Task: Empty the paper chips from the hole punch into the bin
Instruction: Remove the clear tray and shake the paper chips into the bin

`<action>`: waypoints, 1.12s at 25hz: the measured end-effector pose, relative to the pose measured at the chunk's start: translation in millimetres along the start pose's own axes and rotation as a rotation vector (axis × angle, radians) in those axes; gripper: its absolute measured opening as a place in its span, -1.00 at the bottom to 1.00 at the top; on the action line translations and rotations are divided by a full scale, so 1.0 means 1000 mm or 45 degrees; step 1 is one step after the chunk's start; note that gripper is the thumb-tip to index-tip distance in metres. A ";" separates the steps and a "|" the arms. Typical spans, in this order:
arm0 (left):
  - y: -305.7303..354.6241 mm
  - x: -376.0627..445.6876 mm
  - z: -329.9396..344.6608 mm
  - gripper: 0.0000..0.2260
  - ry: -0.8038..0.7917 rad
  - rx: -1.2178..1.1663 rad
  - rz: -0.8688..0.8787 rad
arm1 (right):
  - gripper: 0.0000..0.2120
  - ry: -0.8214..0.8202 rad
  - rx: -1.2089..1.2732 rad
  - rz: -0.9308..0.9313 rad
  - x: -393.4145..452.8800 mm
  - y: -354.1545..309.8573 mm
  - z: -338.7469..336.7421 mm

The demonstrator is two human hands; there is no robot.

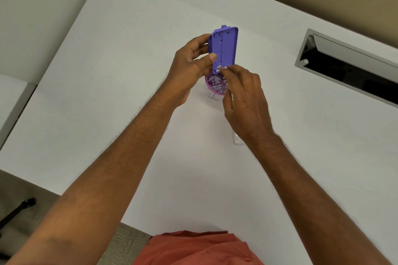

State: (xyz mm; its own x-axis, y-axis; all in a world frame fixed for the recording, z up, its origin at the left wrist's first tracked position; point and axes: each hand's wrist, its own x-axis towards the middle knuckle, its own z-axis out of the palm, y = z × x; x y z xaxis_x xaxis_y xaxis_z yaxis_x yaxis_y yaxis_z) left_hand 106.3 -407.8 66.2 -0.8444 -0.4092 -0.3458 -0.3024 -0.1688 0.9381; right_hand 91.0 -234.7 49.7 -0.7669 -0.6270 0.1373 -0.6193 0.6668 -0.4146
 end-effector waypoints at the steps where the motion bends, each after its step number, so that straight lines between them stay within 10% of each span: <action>1: 0.000 0.000 0.001 -0.56 0.000 0.008 0.004 | -0.52 0.011 0.001 -0.009 0.002 -0.002 0.000; 18: -0.005 -0.002 0.002 -0.58 0.026 0.051 0.099 | -0.49 -0.050 0.044 0.062 -0.004 0.004 0.005; 28: -0.022 -0.013 0.010 -0.56 -0.004 0.365 0.365 | -0.78 0.177 1.071 0.760 0.004 0.008 -0.020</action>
State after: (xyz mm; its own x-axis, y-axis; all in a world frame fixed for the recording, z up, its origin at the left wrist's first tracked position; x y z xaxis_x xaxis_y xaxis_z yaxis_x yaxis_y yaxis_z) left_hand 119.8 -389.2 50.2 -0.9135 -0.4009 -0.0699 -0.1653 0.2085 0.9640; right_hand 79.5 -224.3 64.6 -0.9558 -0.1998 -0.2158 0.1435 0.3238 -0.9352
